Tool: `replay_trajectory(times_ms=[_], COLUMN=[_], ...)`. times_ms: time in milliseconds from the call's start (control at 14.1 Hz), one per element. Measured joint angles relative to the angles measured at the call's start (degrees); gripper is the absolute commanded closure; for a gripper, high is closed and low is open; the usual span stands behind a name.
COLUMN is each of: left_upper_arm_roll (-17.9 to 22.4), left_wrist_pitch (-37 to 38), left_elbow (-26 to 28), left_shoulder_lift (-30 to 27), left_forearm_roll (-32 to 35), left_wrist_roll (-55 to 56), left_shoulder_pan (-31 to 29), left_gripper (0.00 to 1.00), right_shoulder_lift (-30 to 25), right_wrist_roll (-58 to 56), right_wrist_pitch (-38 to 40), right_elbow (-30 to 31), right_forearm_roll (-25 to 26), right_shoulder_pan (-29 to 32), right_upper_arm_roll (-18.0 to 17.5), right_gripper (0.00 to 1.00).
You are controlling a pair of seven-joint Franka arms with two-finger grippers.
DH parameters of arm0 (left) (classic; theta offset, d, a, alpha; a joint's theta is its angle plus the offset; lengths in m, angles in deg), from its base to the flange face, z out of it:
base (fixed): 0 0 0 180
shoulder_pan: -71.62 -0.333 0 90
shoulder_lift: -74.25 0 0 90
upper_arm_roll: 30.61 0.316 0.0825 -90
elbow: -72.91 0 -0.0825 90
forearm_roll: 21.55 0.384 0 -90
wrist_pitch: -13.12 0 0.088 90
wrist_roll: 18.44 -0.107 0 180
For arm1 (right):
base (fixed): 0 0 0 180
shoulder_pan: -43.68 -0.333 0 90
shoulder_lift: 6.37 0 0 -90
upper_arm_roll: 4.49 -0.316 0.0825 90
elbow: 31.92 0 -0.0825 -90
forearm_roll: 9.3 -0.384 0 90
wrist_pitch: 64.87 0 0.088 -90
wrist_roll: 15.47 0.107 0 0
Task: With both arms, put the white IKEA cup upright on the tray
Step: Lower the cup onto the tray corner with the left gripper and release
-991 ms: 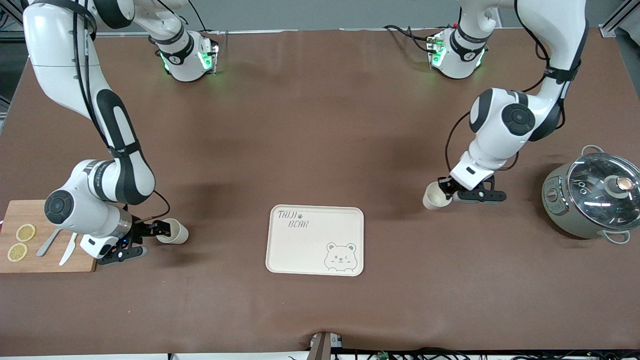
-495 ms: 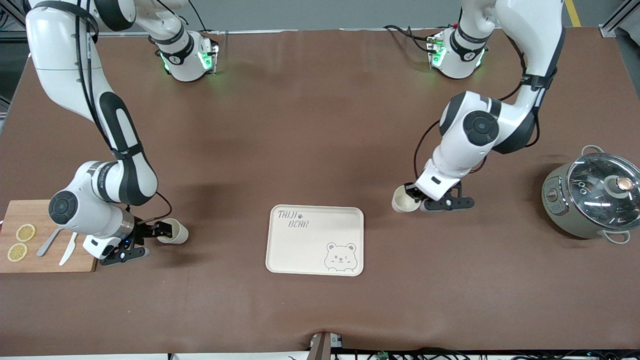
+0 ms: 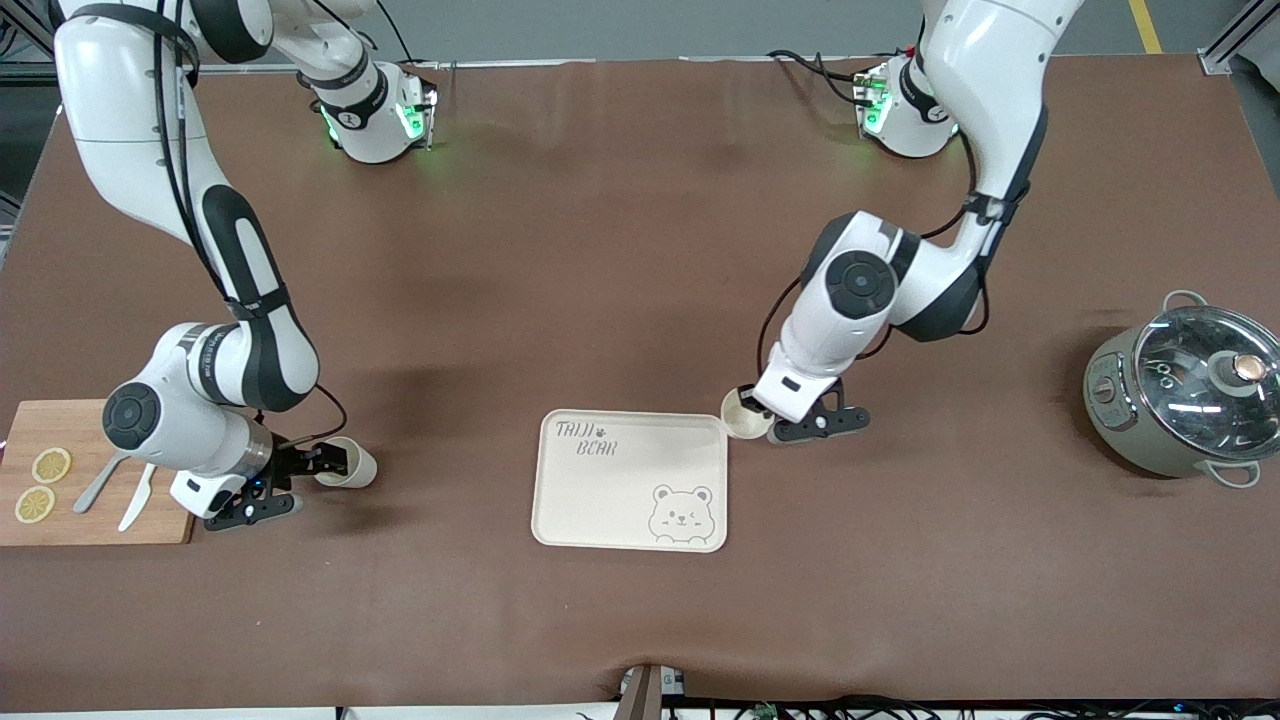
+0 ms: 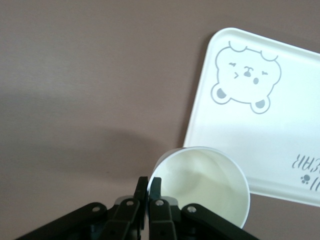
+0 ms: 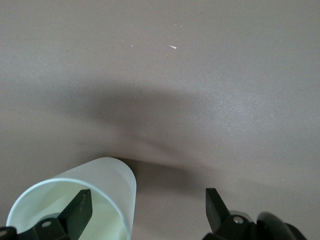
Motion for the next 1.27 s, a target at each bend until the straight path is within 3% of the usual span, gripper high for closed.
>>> replay_trajectory(times_ms=[142,425,778,1274], left_upper_arm_roll=[0.0,0.1,0.2,2.4], left_wrist_pitch=[0.0,0.0,0.1,0.1], left_elbow=[-2.8,-6.3,-10.2,-14.6], left_shoulder_lift=[2.7,6.4,9.2,12.9], left_forearm_roll=[1.1,2.7,4.4,5.5], left_wrist_roll=[2.6,4.7,7.0,9.7], left_shoulder_pan=[1.1,2.0,2.8,6.4], left_gripper=[1.00,1.00,1.00,1.00], right_shoulder_lift=[0.0,0.0,0.0,0.1], right_wrist_roll=[0.0,0.0,0.0,-0.1], right_wrist_pitch=[0.0,0.0,0.0,0.2], right_elbow=[0.0,-0.1,-0.1,-0.7], right_forearm_roll=[0.0,0.0,0.0,-0.1], right_shoulder_pan=[0.0,-0.1,-0.4,-0.5], right_upper_arm_roll=[0.0,0.0,0.0,-0.1], right_gripper=[0.38,0.69,0.97,1.00])
